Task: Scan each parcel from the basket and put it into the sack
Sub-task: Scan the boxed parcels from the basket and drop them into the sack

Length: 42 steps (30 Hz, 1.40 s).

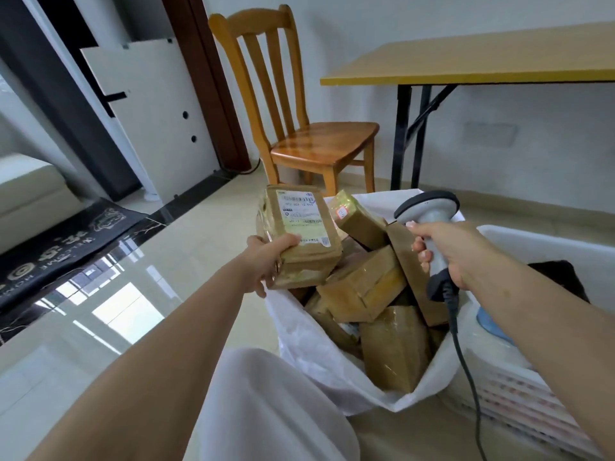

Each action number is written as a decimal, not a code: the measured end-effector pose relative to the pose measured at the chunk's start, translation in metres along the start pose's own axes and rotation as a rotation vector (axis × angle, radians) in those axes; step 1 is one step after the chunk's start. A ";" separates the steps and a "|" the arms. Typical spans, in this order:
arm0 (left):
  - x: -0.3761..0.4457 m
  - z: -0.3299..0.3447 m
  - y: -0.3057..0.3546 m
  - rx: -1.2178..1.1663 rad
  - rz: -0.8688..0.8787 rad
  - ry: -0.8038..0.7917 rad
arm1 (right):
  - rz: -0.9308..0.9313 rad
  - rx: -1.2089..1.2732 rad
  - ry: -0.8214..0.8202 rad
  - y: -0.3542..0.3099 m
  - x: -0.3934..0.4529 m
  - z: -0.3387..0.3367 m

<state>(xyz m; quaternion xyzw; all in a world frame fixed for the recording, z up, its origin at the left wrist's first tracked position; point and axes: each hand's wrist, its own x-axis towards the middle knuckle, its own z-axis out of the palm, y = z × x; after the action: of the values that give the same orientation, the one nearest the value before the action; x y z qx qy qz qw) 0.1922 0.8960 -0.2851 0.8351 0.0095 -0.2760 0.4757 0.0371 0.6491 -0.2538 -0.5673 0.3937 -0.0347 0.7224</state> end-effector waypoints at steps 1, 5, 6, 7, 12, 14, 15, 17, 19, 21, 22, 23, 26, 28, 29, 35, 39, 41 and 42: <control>0.003 0.002 0.003 0.047 0.058 0.040 | -0.001 0.006 0.006 0.002 0.001 0.000; 0.009 0.017 0.008 0.261 0.479 0.148 | 0.015 0.025 0.018 0.006 0.005 -0.009; 0.010 0.022 0.010 0.346 0.582 0.152 | 0.019 0.034 0.027 0.006 0.007 -0.014; 0.010 0.028 0.012 0.451 0.658 0.161 | 0.021 0.041 0.037 0.006 0.009 -0.019; 0.008 0.083 0.016 0.974 0.761 0.363 | 0.006 0.090 0.087 0.003 0.009 -0.040; 0.005 0.103 0.013 1.000 0.750 0.377 | -0.009 0.100 0.118 0.004 0.011 -0.049; 0.003 0.108 0.012 0.978 0.743 0.365 | -0.014 0.102 0.132 0.005 0.012 -0.054; 0.001 0.106 0.015 0.915 0.739 0.341 | -0.028 0.104 0.155 0.006 0.009 -0.063; 0.000 0.096 0.024 0.848 0.778 0.347 | -0.046 0.117 0.169 0.006 0.003 -0.072; -0.004 0.085 0.036 0.733 0.836 0.412 | -0.066 0.150 0.184 0.004 -0.006 -0.079; -0.007 0.083 0.041 0.691 0.856 0.449 | -0.069 0.166 0.189 0.003 -0.010 -0.083; -0.010 0.083 0.047 0.670 0.869 0.465 | -0.070 0.178 0.188 0.003 -0.014 -0.087; -0.021 0.098 0.058 0.631 0.900 0.471 | -0.084 0.207 0.191 0.004 -0.021 -0.105; -0.030 0.111 0.065 0.601 0.936 0.488 | -0.098 0.238 0.199 0.005 -0.027 -0.120; -0.034 0.120 0.070 0.610 0.970 0.494 | -0.104 0.258 0.202 0.007 -0.030 -0.130; -0.058 0.181 0.094 0.713 1.071 0.371 | -0.131 0.330 0.272 0.021 -0.037 -0.182; -0.069 0.249 0.105 0.774 1.157 0.249 | -0.109 0.368 0.348 0.039 -0.043 -0.232; -0.072 0.288 0.108 0.789 1.230 0.143 | -0.087 0.397 0.393 0.050 -0.045 -0.264; -0.074 0.309 0.107 0.776 1.263 0.078 | -0.073 0.415 0.412 0.057 -0.045 -0.282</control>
<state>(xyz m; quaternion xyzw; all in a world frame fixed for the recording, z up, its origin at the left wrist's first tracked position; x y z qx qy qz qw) 0.0203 0.6084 -0.2877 0.7989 -0.5537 0.0966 0.2140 -0.1881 0.4680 -0.2914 -0.4021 0.4958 -0.2548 0.7264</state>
